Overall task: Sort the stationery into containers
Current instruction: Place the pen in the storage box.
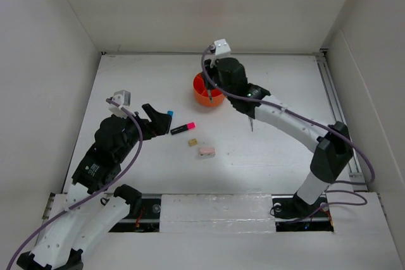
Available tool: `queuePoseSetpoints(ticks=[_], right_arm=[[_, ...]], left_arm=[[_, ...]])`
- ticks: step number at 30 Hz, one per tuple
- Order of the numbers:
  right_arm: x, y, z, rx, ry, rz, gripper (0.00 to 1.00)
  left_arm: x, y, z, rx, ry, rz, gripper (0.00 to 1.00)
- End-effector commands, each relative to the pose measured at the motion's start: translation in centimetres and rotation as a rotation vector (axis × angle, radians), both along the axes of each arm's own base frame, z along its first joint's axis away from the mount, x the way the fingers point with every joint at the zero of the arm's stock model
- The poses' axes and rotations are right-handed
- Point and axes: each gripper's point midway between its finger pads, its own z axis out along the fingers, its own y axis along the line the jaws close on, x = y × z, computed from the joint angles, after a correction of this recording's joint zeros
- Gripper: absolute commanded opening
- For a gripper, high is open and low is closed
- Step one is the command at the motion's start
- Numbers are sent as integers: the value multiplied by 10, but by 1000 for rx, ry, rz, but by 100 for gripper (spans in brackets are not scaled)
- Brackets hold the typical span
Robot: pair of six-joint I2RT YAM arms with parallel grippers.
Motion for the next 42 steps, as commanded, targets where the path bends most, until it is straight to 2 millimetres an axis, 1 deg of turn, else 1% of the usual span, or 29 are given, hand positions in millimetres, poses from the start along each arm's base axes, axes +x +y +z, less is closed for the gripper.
queuePoseSetpoints(ticks=[1, 2, 3, 4, 5, 6, 7, 8, 9, 10, 12, 13, 16, 17, 19, 20, 21, 23, 24, 26, 27, 28, 29, 30, 33, 34, 35, 38, 42], right_arm=[[15, 9, 125, 335, -320, 187, 0], [27, -6, 138, 357, -369, 190, 0], [34, -5, 137, 366, -392, 226, 0], [29, 3, 146, 386, -438, 334, 0], [37, -5, 157, 390, -478, 362, 0], [39, -3, 157, 389, -492, 404, 0], [46, 1, 146, 381, -485, 437, 0], [43, 6, 148, 380, -514, 514, 0], [50, 0, 151, 386, -525, 532, 0], [58, 3, 137, 403, -484, 557, 0], [58, 3, 137, 423, -503, 614, 0], [62, -1, 137, 431, -514, 608, 0], [70, 1, 132, 442, -525, 598, 0], [76, 4, 119, 439, -502, 595, 0], [79, 6, 121, 448, -511, 597, 0], [87, 4, 112, 444, -502, 587, 0], [88, 6, 104, 449, -481, 596, 0], [92, 5, 105, 454, -490, 615, 0], [96, 9, 93, 460, -461, 623, 0], [101, 9, 87, 462, -449, 634, 0], [107, 6, 77, 467, -429, 631, 0], [109, 7, 76, 467, -430, 631, 0], [108, 3, 79, 470, -441, 644, 0], [110, 4, 70, 477, -433, 644, 0], [110, 1, 64, 498, -433, 658, 0], [111, 2, 56, 498, -426, 657, 0], [109, 2, 58, 506, -427, 668, 0], [112, 5, 40, 502, -393, 671, 0], [110, 6, 26, 516, -374, 680, 0]], left_arm=[[4, 3, 10, -14, -27, 31, 100], [4, 3, 10, -14, -27, 31, 100], [5, 2, 8, -10, -19, 31, 100], [4, 1, 8, -12, -17, 20, 100], [3, 0, 8, -6, -19, 9, 100], [3, 0, 8, -6, -19, 9, 100], [4, -1, 10, -11, -27, 9, 100], [3, -2, 10, -13, -26, -1, 100], [3, -2, 10, -5, -29, -4, 100], [3, -3, 10, -7, -28, -13, 100], [2, -6, 12, -14, -34, -24, 100], [4, -6, 9, -2, -30, -27, 100], [3, -12, 10, -10, -27, -55, 100], [3, -12, 10, -2, -31, -58, 100], [5, -12, 7, 2, -23, -58, 100], [5, -12, 7, 2, -23, -58, 100], [5, -12, 7, 2, -23, -58, 100], [4, -14, 8, 0, -21, -68, 100], [2, -15, 12, -12, -38, -78, 100], [0, -19, 14, -13, -47, -108, 100], [-2, -20, 12, -7, -50, -124, 100], [-2, -23, 15, -14, -59, -136, 100], [-3, -24, 15, -17, -58, -144, 100], [-6, -24, 17, -14, -70, -158, 100], [-6, -26, 19, -19, -77, -166, 100], [-7, -25, 21, -23, -86, -166, 100], [-7, -25, 21, -23, -86, -166, 100], [-8, -27, 21, -25, -85, -175, 100], [-9, -28, 19, -20, -88, -188, 100]])
